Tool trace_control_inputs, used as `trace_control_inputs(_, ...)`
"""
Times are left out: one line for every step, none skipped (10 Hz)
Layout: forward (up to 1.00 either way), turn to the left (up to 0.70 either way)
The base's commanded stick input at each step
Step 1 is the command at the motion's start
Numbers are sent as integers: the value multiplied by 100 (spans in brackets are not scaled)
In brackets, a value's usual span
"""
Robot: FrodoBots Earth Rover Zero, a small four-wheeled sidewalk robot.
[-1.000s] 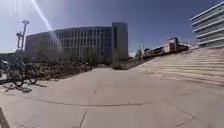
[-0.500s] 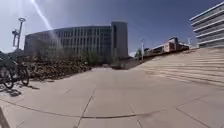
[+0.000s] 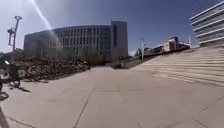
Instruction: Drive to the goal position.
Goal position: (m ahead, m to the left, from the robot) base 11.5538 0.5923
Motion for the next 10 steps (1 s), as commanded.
trace_control_inputs(70, 0)
trace_control_inputs(70, 0)
trace_control_inputs(70, 0)
trace_control_inputs(70, 0)
trace_control_inputs(70, 0)
trace_control_inputs(70, 0)
trace_control_inputs(70, 0)
trace_control_inputs(70, -1)
trace_control_inputs(70, 0)
trace_control_inputs(70, -1)
